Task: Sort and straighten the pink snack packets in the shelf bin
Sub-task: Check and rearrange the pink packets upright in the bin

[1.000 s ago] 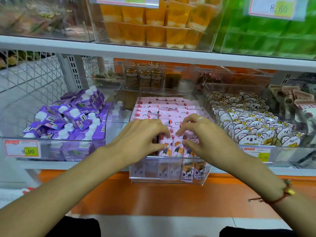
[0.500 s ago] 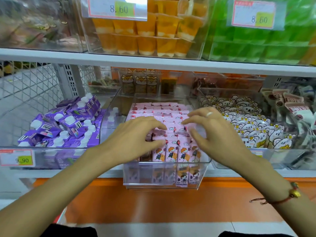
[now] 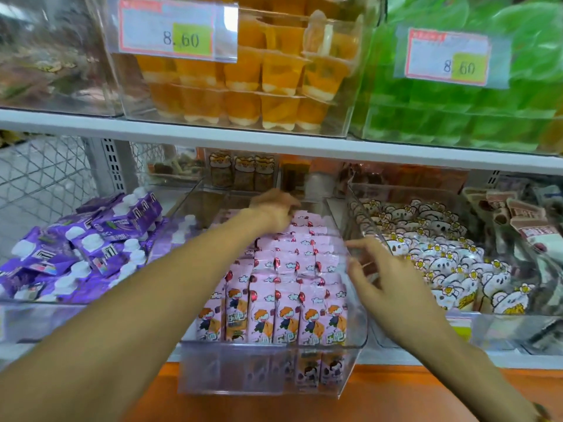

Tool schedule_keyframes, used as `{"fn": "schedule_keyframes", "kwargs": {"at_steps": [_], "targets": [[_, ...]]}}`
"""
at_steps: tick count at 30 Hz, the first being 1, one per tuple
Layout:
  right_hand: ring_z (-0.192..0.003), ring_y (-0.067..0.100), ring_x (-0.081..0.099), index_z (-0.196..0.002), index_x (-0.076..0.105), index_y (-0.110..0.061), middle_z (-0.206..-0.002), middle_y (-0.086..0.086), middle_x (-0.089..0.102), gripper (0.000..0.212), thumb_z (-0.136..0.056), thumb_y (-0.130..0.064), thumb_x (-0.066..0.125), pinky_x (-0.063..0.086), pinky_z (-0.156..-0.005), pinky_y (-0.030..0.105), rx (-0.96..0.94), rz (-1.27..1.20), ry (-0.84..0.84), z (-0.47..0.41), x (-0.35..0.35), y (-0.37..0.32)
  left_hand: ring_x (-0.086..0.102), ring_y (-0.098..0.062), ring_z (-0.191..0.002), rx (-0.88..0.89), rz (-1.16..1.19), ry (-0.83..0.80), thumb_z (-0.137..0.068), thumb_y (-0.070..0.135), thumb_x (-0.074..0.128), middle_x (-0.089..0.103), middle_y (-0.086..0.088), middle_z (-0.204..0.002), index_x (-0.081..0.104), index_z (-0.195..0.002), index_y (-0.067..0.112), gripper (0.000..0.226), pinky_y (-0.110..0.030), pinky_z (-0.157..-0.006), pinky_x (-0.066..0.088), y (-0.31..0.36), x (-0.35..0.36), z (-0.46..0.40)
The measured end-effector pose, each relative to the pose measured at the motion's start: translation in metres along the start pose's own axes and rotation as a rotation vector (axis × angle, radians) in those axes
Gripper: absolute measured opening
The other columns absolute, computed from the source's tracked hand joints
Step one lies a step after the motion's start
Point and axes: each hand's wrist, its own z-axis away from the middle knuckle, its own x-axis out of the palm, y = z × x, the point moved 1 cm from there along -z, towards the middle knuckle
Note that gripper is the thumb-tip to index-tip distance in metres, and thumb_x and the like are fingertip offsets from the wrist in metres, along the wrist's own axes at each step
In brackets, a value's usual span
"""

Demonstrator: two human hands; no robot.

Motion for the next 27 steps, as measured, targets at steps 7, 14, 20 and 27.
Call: {"fn": "schedule_keyframes", "kwargs": {"at_steps": [7, 14, 20, 27], "targets": [[-0.068, -0.003, 0.059, -0.114, 0.054, -0.031, -0.073, -0.024, 0.058, 0.031, -0.088, -0.042, 0.041, 0.053, -0.065, 0.039, 0.035, -0.030, -0.020, -0.002, 0.000, 0.001, 0.062, -0.022, -0.101, -0.098, -0.086, 0.101, -0.094, 0.025, 0.059, 0.066, -0.003, -0.111, 0.065, -0.112, 0.016, 0.021, -0.034, -0.088, 0.052, 0.007, 0.009, -0.021], [-0.067, 0.001, 0.060, -0.114, 0.054, -0.030, -0.073, -0.021, 0.059, 0.029, -0.089, -0.040, 0.042, 0.053, -0.064, 0.041, 0.034, -0.024, -0.001, -0.003, 0.001, 0.001, 0.062, -0.015, -0.088, -0.213, 0.268, 0.357, -0.097, 0.026, 0.053, 0.064, 0.002, -0.102, 0.061, -0.095, 0.019, 0.012, -0.028, -0.075, 0.052, 0.007, 0.001, -0.024], [-0.084, 0.007, 0.060, -0.118, 0.053, -0.025, -0.099, -0.017, 0.062, 0.028, -0.094, -0.038, 0.048, 0.051, -0.072, 0.034, 0.022, 0.014, 0.033, -0.004, 0.002, 0.001, 0.063, -0.024, -0.101, -0.292, 0.883, 0.567, -0.099, 0.028, 0.048, 0.064, -0.006, -0.108, 0.056, -0.104, 0.010, 0.020, -0.034, -0.084, 0.053, 0.010, -0.024, 0.012], [-0.105, 0.017, 0.053, -0.118, 0.058, -0.015, -0.109, -0.003, 0.058, 0.028, -0.094, -0.029, 0.051, 0.042, -0.086, 0.030, -0.061, -0.073, 0.205, -0.005, -0.008, -0.031, 0.063, -0.004, -0.083, -0.189, 1.106, 0.648, -0.098, 0.019, 0.051, 0.066, -0.001, -0.096, 0.058, -0.106, 0.010, 0.014, -0.014, -0.064, 0.053, 0.011, -0.037, 0.127]]}}
